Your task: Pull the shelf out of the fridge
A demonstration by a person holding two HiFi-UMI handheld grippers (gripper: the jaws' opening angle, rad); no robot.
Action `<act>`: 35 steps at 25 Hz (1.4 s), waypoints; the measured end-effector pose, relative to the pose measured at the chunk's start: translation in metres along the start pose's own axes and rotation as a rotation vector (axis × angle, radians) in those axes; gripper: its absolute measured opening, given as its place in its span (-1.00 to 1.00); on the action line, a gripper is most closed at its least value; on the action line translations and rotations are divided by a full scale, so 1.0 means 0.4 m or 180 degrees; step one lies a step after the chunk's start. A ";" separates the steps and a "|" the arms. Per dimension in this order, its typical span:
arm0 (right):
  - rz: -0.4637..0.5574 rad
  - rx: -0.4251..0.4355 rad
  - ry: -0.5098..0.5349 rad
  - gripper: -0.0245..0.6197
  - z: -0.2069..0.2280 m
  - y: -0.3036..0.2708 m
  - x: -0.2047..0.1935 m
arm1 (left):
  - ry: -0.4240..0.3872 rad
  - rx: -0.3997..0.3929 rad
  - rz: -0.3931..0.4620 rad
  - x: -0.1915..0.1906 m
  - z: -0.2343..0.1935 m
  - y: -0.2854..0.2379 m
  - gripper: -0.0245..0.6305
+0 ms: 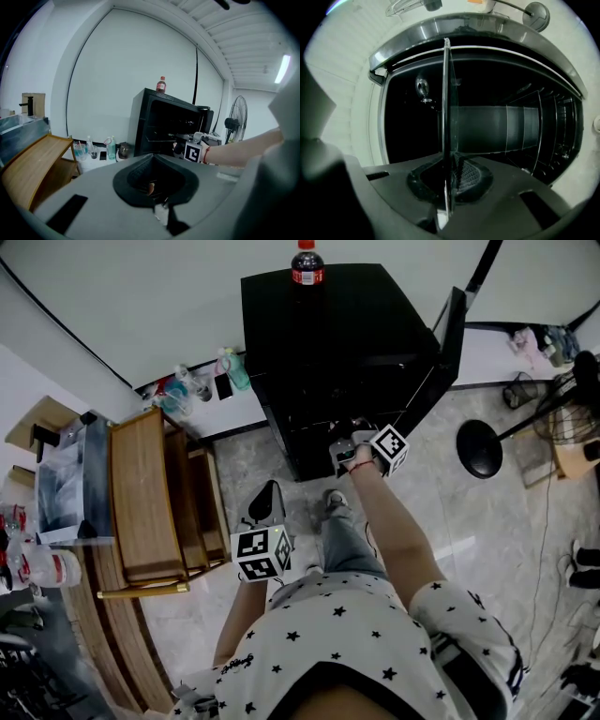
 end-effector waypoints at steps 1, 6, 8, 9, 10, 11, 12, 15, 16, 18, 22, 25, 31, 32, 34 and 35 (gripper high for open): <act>-0.0001 0.0005 0.0009 -0.89 0.001 0.008 -0.001 | -0.0001 -0.0006 0.0002 -0.001 0.002 0.004 -0.89; -0.0014 -0.0015 -0.0004 -0.90 -0.004 0.049 -0.009 | -0.0012 -0.0025 0.0024 -0.002 0.014 0.024 -0.89; -0.0018 -0.0006 0.0013 -0.90 0.002 0.064 -0.008 | -0.0021 -0.0030 0.0027 -0.004 0.018 0.031 -0.89; -0.0017 -0.0010 0.0006 -0.90 0.001 0.073 -0.012 | -0.0026 -0.0034 0.0026 -0.006 0.020 0.036 -0.89; -0.0015 -0.0016 -0.0002 -0.90 -0.002 0.083 -0.016 | -0.0031 -0.0040 0.0025 -0.008 0.023 0.042 -0.89; -0.0013 -0.0020 -0.0004 -0.90 -0.005 0.093 -0.020 | -0.0037 -0.0047 0.0025 -0.009 0.026 0.047 -0.89; -0.0011 -0.0027 -0.0003 -0.90 -0.008 0.103 -0.023 | -0.0043 -0.0054 0.0026 -0.011 0.028 0.053 -0.89; 0.0000 -0.0042 -0.0012 -0.90 -0.008 0.127 -0.029 | -0.0056 -0.0065 0.0029 -0.014 0.034 0.068 -0.89; 0.0001 -0.0030 0.0000 -0.91 -0.007 0.132 -0.030 | -0.0059 -0.0066 0.0027 -0.016 0.035 0.072 -0.89; 0.0006 -0.0014 0.0018 -0.91 -0.005 0.143 -0.032 | -0.0069 -0.0068 0.0028 -0.019 0.036 0.080 -0.89; -0.0003 -0.0044 -0.0019 -0.91 -0.005 0.163 -0.040 | -0.0077 -0.0068 0.0048 -0.022 0.039 0.091 -0.89; -0.0009 -0.0015 0.0028 -0.91 -0.001 0.175 -0.037 | -0.0078 -0.0063 0.0057 -0.024 0.040 0.097 -0.89; -0.0006 -0.0050 0.0004 -0.91 0.009 0.203 -0.040 | -0.0062 -0.0065 0.0075 -0.027 0.039 0.103 -0.89; -0.0006 -0.0061 -0.0008 -0.91 0.004 0.206 -0.043 | -0.0056 -0.0065 0.0075 -0.026 0.038 0.102 -0.89; -0.0014 -0.0065 -0.0029 -0.91 -0.005 0.209 -0.048 | -0.0044 -0.0068 0.0080 -0.024 0.036 0.100 -0.89; -0.0018 -0.0058 -0.0027 -0.91 -0.005 0.211 -0.048 | -0.0039 -0.0071 0.0085 -0.023 0.036 0.099 -0.89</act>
Point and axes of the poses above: the fingertips, and each gripper's own axes: y backward along the fingers, z to its right, x out of its top, the point moved 4 cm from there along y, backward along the fingers, and after that the axes turned 1 degree about z, right-handed, at the moved point
